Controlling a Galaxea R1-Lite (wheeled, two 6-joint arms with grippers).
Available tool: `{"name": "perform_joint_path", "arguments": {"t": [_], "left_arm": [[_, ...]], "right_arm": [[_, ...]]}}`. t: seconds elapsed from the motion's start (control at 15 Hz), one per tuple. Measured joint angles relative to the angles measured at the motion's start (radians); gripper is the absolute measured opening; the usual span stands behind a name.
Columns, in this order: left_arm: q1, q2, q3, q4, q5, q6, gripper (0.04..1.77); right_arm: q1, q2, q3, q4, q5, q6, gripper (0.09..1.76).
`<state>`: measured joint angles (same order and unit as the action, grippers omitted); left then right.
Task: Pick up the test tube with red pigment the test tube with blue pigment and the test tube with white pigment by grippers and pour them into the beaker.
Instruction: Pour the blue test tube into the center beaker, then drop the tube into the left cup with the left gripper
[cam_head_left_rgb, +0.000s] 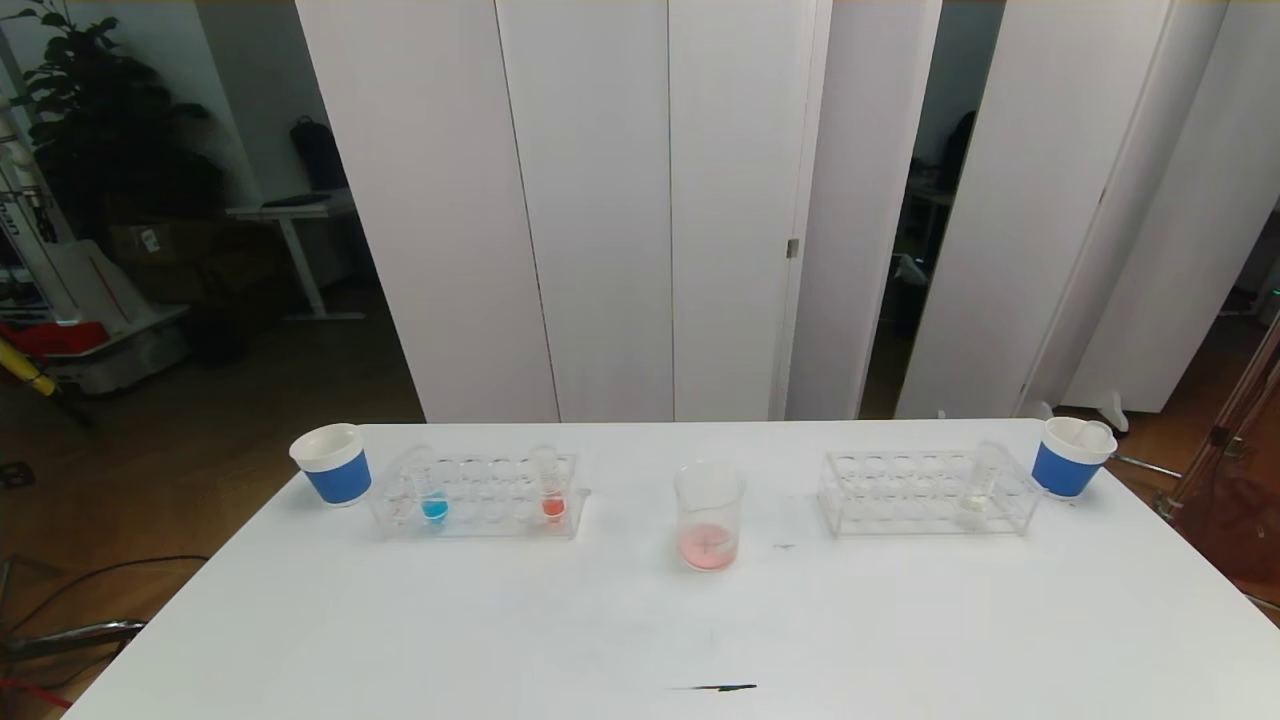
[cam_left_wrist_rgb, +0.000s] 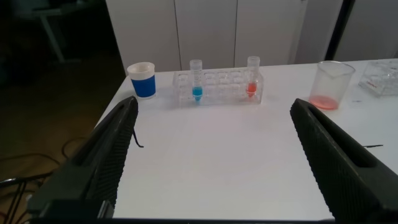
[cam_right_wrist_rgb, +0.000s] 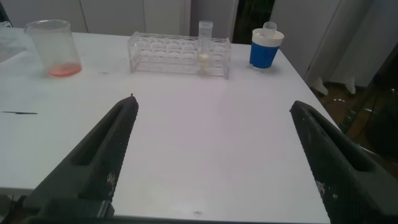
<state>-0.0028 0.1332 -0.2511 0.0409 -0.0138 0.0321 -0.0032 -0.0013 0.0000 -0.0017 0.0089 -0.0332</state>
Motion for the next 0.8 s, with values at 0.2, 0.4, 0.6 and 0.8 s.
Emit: {"name": "perform_joint_path", "arguments": {"t": [0.2,0.4,0.6,0.8], "left_arm": [[-0.001,0.192,-0.112,-0.085,0.005,0.001,1.75],[-0.001,0.435,-0.179,-0.249,0.013,0.001,1.75],[-0.002,0.691,-0.231,-0.368,0.016,-0.006,1.75],[-0.001,0.956,-0.267,-0.562,0.032,-0.008,1.75]], "right_arm": [[0.000,0.000,0.000,0.000,0.000,0.000,1.75],[0.000,0.000,0.000,0.000,0.000,0.000,1.75],[0.000,0.000,0.000,0.000,0.000,0.000,1.75],[0.000,0.000,0.000,0.000,0.000,0.000,1.75]]}}
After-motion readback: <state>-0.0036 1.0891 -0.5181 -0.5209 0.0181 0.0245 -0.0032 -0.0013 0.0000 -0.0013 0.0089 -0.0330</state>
